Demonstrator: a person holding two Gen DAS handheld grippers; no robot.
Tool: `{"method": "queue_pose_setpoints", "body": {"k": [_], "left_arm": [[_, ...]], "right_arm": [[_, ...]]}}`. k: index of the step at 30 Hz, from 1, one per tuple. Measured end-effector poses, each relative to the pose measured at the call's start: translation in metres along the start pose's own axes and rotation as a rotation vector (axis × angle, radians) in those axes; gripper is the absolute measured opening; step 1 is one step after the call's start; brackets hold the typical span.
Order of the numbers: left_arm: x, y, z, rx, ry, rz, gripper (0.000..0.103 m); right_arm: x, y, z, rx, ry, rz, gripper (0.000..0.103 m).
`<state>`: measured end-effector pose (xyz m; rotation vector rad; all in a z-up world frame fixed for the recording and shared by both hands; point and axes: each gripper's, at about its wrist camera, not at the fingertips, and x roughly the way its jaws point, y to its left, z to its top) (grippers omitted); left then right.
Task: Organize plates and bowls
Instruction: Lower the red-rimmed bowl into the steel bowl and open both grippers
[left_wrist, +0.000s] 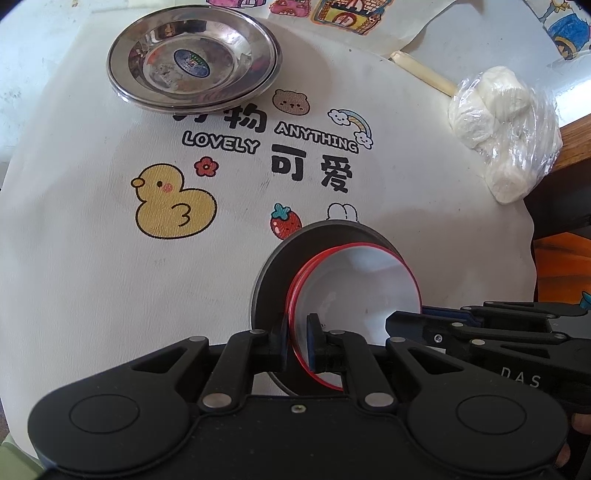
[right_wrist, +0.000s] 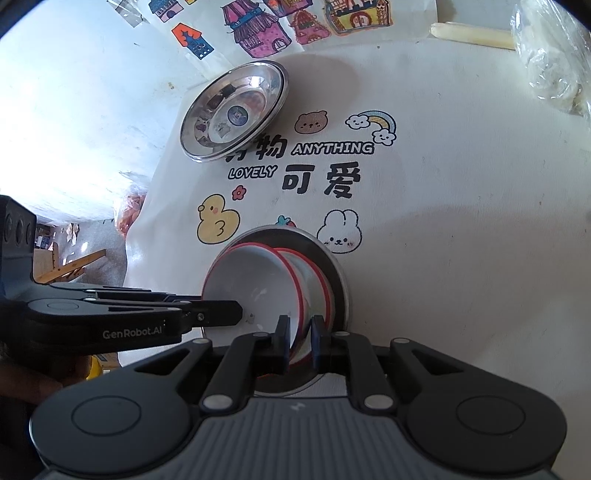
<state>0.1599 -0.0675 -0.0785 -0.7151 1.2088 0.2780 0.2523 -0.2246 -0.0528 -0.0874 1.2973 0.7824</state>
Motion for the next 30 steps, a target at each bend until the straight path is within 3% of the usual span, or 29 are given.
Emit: {"method": "queue_pose_setpoints", "body": {"k": [17, 24, 27, 30], "left_arm": [[-0.002, -0.003, -0.001, 0.013, -0.009, 0.007, 0.014], [-0.016, -0.007, 0.001, 0.05, -0.054, 0.014, 0.019], [-0.023, -0.005, 0.003, 0.055, -0.078, 0.021, 0.03], [-0.032, -0.002, 0.005, 0.057, -0.124, 0.028, 0.047]], "right_arm": [[-0.006, -0.005, -0.001, 0.011, -0.02, -0.001, 0.017], [-0.019, -0.004, 0.0, -0.001, -0.071, -0.024, 0.021], [-0.024, -0.003, 0.0, -0.013, -0.098, -0.045, 0.026], [-0.029, -0.003, 0.001, -0.017, -0.124, -0.068, 0.043]]}}
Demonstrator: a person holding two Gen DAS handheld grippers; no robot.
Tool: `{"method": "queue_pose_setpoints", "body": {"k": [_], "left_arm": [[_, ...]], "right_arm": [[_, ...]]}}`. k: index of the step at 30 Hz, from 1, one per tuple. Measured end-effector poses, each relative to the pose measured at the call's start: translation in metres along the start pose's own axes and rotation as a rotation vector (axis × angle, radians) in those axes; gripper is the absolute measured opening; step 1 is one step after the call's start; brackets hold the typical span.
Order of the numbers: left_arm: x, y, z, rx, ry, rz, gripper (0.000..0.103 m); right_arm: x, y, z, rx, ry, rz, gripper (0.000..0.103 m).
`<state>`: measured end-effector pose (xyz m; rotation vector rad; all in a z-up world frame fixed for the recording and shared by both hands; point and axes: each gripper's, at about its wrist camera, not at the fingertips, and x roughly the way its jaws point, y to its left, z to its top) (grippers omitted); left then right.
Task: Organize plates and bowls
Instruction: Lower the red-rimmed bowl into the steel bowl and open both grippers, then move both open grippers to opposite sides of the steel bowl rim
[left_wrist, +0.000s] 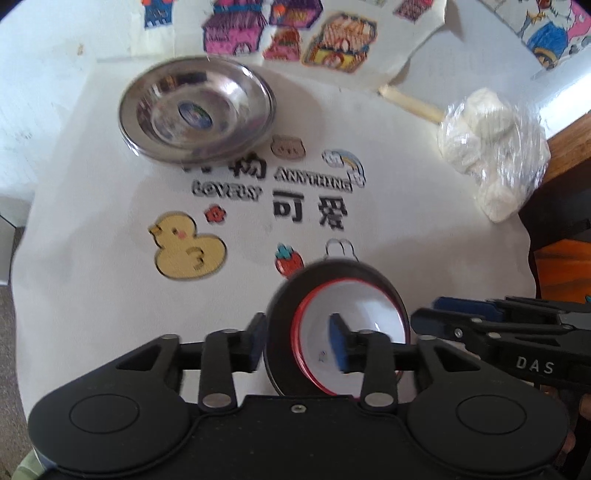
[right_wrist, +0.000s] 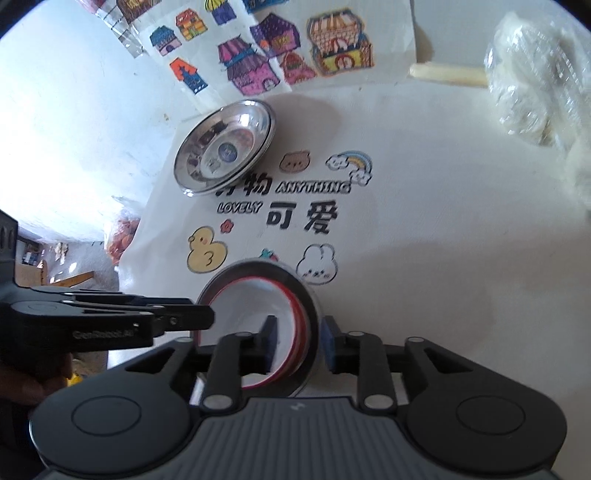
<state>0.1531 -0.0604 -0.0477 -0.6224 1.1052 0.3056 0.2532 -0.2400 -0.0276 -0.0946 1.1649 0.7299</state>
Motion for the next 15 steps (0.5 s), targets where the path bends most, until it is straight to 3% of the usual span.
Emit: {"method": "queue_pose_setpoints", "body": {"k": [1, 5, 7, 10, 15], "left_arm": [[-0.002, 0.001, 0.0, 0.006, -0.018, -0.008, 0.057], [-0.009, 0.003, -0.001, 0.066, -0.074, -0.027, 0.076], [-0.012, 0.005, -0.004, 0.084, -0.092, -0.053, 0.086], [-0.015, 0.009, -0.008, 0.082, -0.115, -0.091, 0.095], [-0.022, 0.016, -0.013, 0.038, -0.163, -0.171, 0.102]], "right_arm": [[-0.001, -0.001, 0.0, 0.001, -0.006, -0.006, 0.051], [-0.004, -0.001, 0.001, -0.006, -0.014, -0.029, 0.069], [-0.007, -0.001, 0.001, -0.013, -0.023, -0.041, 0.083], [-0.011, -0.001, 0.002, -0.021, -0.036, -0.069, 0.095], [-0.021, -0.002, 0.002, -0.037, -0.066, -0.128, 0.103]]}}
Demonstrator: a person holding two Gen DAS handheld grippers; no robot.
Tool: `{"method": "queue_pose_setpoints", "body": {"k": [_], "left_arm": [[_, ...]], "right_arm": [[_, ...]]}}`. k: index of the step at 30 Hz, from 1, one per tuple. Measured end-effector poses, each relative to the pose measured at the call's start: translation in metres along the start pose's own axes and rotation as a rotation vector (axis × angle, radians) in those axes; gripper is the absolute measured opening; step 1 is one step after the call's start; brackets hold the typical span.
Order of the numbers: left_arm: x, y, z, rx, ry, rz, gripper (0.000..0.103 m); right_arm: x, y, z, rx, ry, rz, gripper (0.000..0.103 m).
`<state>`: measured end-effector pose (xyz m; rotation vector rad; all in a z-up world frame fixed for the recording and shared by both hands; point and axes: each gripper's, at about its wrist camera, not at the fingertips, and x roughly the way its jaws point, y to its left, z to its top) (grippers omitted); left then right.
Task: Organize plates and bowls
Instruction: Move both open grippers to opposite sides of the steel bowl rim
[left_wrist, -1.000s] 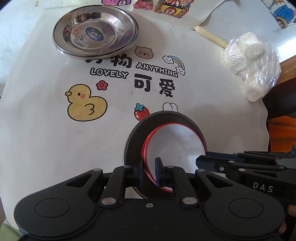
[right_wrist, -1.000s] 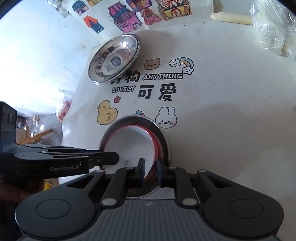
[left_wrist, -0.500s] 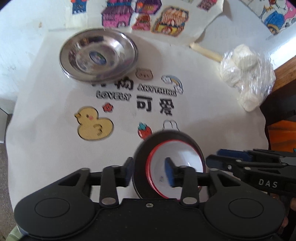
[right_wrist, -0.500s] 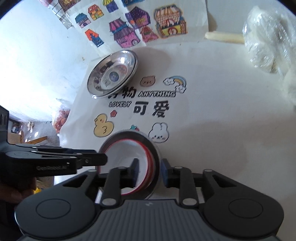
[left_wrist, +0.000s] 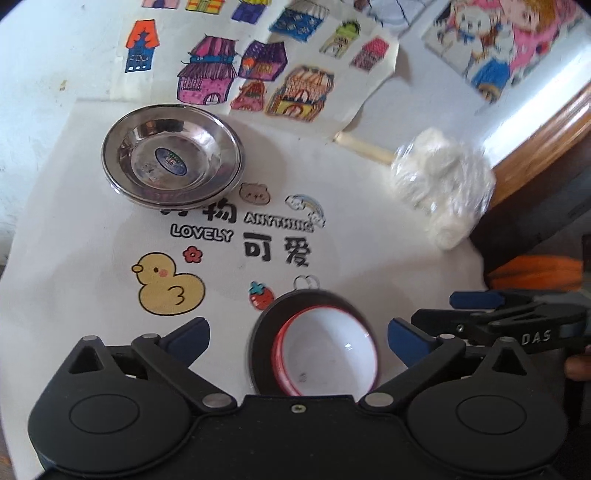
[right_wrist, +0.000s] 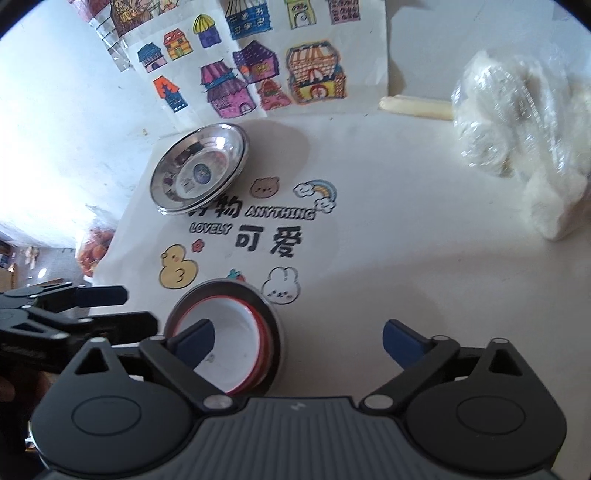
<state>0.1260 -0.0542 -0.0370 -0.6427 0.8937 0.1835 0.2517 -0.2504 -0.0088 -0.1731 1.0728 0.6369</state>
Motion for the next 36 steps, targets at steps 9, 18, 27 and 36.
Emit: {"method": "queue_pose_setpoints", "body": {"k": [9, 18, 27, 36], "left_arm": [[-0.012, 0.01, 0.004, -0.033, -0.124, 0.016, 0.102], [-0.015, 0.021, 0.0, -0.013, -0.107, 0.135, 0.102], [-0.002, 0.036, -0.019, -0.028, 0.018, 0.236, 0.102], [0.005, 0.042, -0.025, -0.038, 0.073, 0.288, 0.102]], "right_arm": [[-0.015, 0.005, 0.003, -0.129, -0.103, -0.151, 0.103], [-0.006, 0.004, 0.001, -0.16, -0.042, -0.163, 0.103], [0.019, 0.002, -0.011, -0.142, 0.108, -0.101, 0.103], [0.026, -0.006, -0.022, -0.099, 0.186, -0.115, 0.103]]}}
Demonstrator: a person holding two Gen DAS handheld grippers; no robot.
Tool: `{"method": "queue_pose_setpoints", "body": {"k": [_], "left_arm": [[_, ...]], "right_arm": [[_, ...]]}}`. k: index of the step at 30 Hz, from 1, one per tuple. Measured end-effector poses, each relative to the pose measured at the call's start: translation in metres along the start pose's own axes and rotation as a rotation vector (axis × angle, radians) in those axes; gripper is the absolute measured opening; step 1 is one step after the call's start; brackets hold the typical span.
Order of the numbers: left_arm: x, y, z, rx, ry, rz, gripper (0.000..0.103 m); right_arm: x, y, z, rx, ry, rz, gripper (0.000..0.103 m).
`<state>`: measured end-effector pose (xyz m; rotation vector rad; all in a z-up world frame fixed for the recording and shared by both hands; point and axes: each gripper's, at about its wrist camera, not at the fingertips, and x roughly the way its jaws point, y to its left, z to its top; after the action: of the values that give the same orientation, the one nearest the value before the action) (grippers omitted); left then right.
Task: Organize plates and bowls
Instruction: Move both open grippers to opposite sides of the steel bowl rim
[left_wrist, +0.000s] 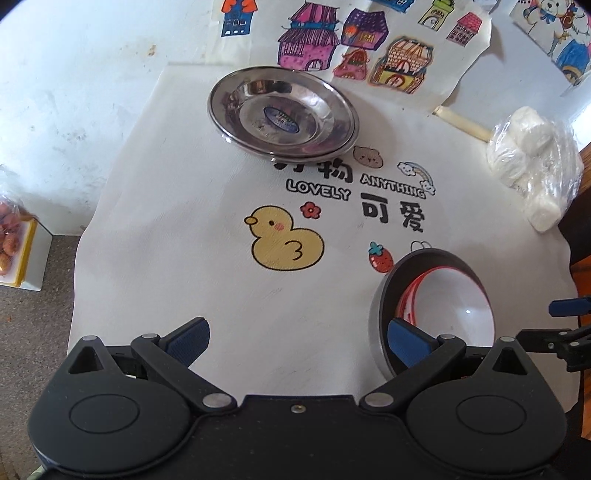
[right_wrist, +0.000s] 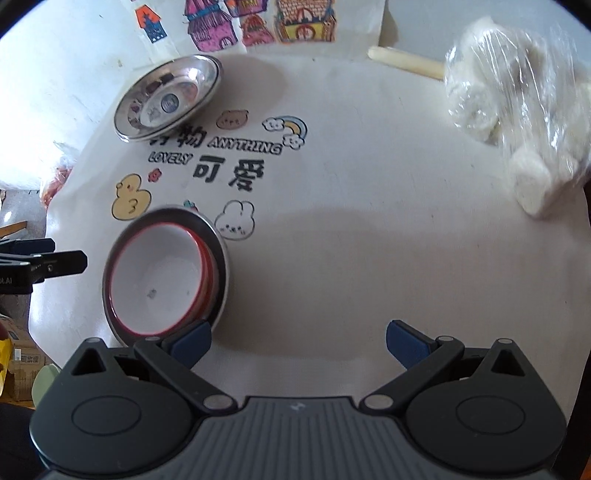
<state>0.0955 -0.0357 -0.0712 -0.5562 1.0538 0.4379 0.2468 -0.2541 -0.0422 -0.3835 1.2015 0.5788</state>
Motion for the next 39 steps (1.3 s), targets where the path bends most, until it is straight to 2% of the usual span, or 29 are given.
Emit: {"method": "queue_pose_setpoints", "body": {"k": [15, 22, 39], "left_arm": [[0.008, -0.012, 0.001, 0.056, 0.043, 0.009, 0.102], [0.022, -0.022, 0.005, 0.093, 0.09, 0.06, 0.102], [0.039, -0.039, 0.013, 0.133, 0.14, 0.103, 0.102]], "right_arm": [[0.007, 0.004, 0.003, -0.002, -0.001, 0.003, 0.103], [0.015, 0.006, 0.004, -0.012, 0.01, -0.008, 0.103], [0.031, 0.011, 0.011, -0.006, 0.021, 0.023, 0.103]]}}
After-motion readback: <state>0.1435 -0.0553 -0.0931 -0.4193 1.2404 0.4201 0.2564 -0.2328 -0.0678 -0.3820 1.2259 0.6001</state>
